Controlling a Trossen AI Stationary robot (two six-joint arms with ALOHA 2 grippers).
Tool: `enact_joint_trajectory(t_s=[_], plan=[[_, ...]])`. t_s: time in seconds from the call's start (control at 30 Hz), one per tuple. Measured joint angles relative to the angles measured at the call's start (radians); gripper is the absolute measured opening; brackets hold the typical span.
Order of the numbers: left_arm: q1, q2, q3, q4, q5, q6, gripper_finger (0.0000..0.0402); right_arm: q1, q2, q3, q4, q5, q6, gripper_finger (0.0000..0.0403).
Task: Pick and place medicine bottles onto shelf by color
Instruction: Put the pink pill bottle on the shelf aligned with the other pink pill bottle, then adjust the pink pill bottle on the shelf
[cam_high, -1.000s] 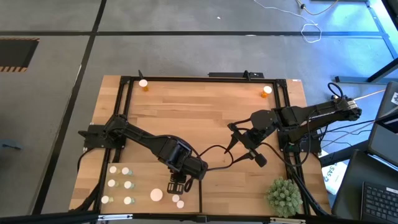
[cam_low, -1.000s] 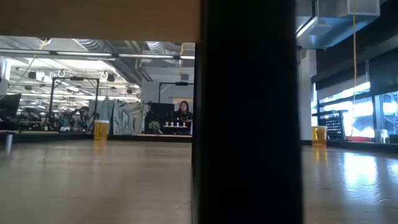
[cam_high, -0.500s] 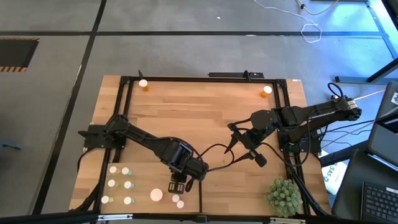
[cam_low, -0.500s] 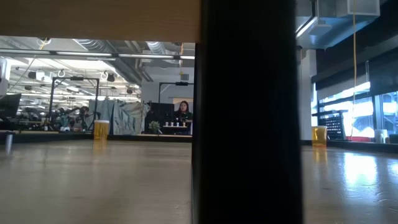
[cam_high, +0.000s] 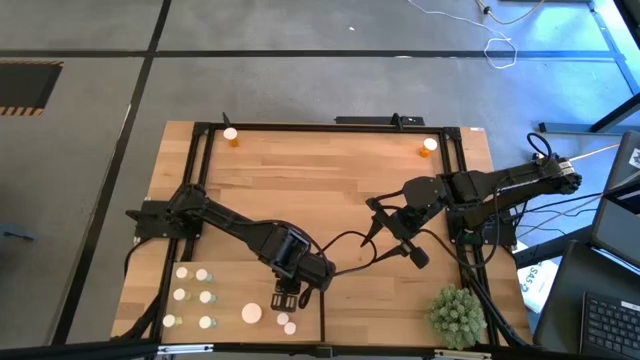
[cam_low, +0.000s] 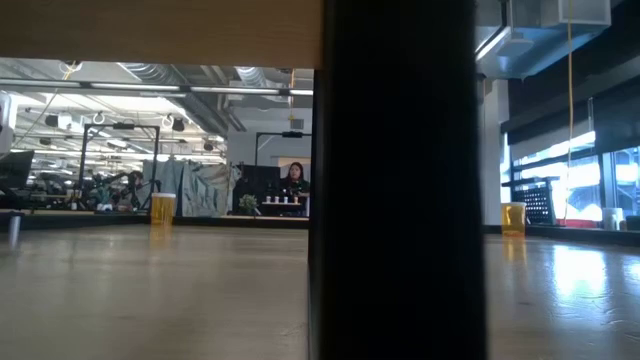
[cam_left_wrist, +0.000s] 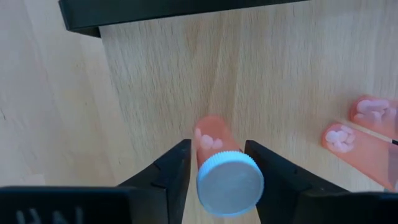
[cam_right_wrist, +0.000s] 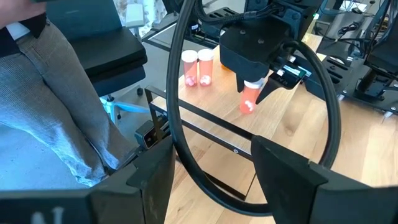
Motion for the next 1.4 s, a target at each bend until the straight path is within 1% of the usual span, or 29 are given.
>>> enact_joint_trajectory(t_s=[0.23,0.47,0.57,0.7,1.0,1.13,1.27,1.4], plan=[[-0.001,0.000,0.000,0.000,0.000,-0.035,0.0170,0.000,0.000,0.000,0.000,0.000,0.000,0.0213],[-0.001,0.000,0.000,0.003,0.000,-0.021,0.0200,0.000,0.000,0.000,0.000,0.000,0.000,0.0213],[-0.001,0.000,0.022,-0.004,-0.003,-0.002,0.0207,0.000,0.000,0.000,-0.001,0.000,0.000,0.0213],[-0.001,-0.001,0.054,-0.035,-0.044,0.009,0.0210,0.000,0.000,0.000,0.000,0.000,0.000,0.0213],[-0.003,-0.001,0.113,-0.049,-0.039,0.009,0.0210,0.000,0.000,0.000,0.001,0.000,0.000,0.0213],[-0.005,-0.001,0.135,-0.064,-0.018,0.009,0.0210,0.000,0.000,0.000,0.002,0.000,0.000,0.0213],[-0.010,-0.001,0.193,-0.109,-0.007,0.008,0.0210,0.000,0.000,0.000,-0.006,0.001,0.000,0.0213],[-0.028,-0.004,0.242,-0.147,0.032,0.001,0.0210,0.000,0.000,0.000,-0.004,0.001,0.000,0.0213]])
